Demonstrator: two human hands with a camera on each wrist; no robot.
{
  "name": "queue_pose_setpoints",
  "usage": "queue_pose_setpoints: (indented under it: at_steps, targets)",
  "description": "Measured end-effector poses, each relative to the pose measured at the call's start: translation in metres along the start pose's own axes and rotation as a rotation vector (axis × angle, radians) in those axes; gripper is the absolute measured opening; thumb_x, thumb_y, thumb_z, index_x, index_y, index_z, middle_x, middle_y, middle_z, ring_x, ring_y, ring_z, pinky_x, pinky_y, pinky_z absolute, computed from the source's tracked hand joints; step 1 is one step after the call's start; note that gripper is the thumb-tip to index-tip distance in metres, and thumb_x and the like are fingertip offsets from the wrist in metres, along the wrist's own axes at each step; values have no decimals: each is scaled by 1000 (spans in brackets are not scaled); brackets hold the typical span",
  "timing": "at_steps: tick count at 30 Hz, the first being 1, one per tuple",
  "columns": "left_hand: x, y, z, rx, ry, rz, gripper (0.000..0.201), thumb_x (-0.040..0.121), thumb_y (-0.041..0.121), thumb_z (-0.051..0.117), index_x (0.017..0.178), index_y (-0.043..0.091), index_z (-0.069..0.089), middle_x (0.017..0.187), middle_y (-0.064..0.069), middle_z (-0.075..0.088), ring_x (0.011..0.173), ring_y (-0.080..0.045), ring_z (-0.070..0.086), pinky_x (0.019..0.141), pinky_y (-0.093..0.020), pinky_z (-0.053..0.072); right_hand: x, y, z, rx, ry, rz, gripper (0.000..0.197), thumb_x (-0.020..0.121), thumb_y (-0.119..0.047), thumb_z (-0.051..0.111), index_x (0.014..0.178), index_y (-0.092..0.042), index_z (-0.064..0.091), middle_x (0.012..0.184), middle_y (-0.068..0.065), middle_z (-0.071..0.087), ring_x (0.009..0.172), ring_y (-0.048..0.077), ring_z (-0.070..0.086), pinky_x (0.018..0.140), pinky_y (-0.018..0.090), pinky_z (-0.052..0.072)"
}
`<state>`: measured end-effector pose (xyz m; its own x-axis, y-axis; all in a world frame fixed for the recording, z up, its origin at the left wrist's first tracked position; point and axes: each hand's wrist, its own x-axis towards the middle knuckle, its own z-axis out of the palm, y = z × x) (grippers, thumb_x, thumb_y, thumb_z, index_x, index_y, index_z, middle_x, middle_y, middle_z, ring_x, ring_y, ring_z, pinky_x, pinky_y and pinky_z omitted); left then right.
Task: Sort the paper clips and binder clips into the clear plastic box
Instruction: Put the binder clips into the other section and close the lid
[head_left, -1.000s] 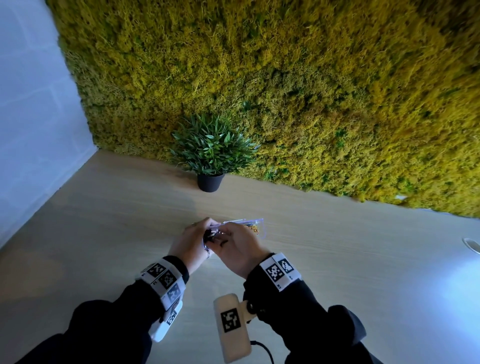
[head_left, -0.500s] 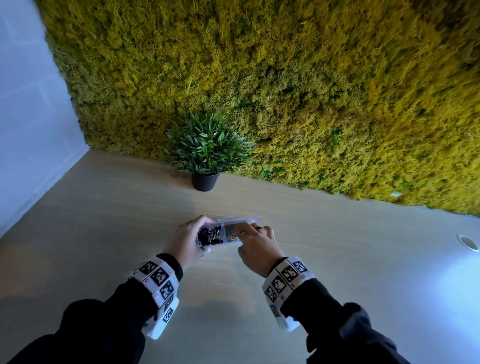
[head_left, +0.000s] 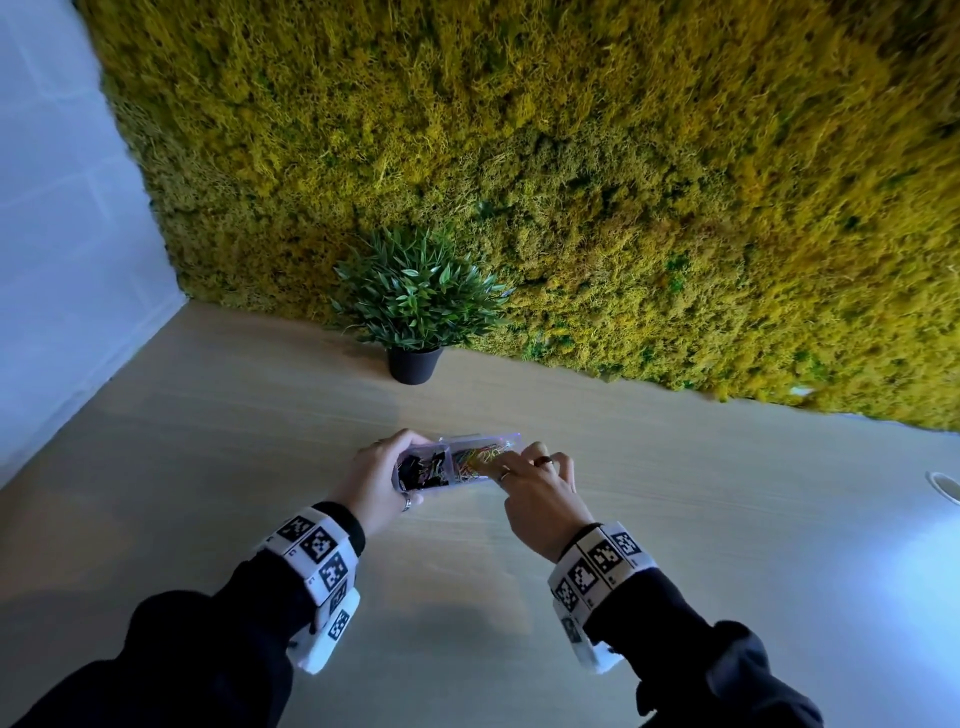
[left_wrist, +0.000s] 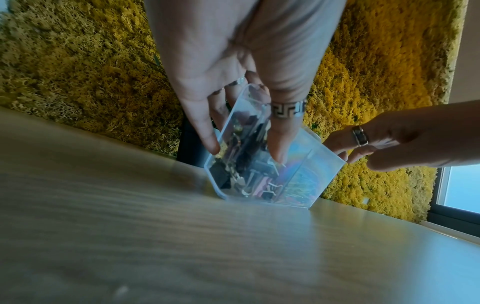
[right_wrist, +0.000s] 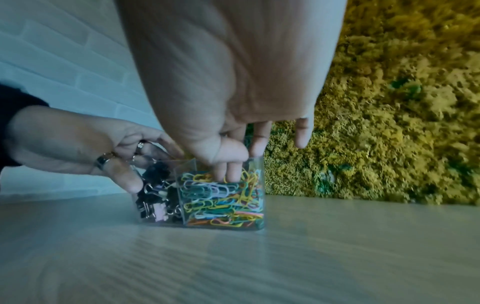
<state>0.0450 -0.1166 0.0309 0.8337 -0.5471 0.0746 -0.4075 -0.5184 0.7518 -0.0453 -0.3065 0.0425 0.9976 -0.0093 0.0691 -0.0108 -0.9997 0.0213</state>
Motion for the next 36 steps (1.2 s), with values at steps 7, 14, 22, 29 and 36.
queue_pose_setpoints:
  at_steps: [7,14,22,29,36]
  targets:
    - [12,-5,-3,-59,-38,-44,57,51,0,80,103,13,62,99,4,69,90,-21,65,78,-26,48,9,6,-18,308,119,204,45,77,-14,30,104,-25,66,114,-14,64,113,18,45,80,31,16]
    - [32,-5,-21,-12,-215,-119,65,46,19,86,105,22,59,103,-3,70,97,-26,64,85,-40,51,27,12,-22,185,-197,52,58,78,7,38,118,-28,60,126,-13,55,114,21,33,89,38,16]
    - [45,0,-35,-144,-407,-132,56,59,-2,82,94,32,55,95,15,63,84,8,59,81,-18,45,46,5,-46,278,-361,101,56,82,2,37,113,-39,57,113,-18,62,111,14,37,85,38,23]
    - [56,13,-55,-340,-501,-261,62,58,-3,82,115,11,59,94,-1,68,76,-8,63,67,-30,53,44,20,-68,298,-392,-2,27,92,-43,46,113,-34,61,115,-13,63,102,10,40,97,39,29]
    - [67,46,-86,-384,-553,-248,85,21,31,90,101,25,63,103,0,67,71,-11,71,60,-28,57,54,20,-106,136,-291,-42,46,88,-58,38,108,-28,66,68,-9,39,90,16,38,89,38,25]
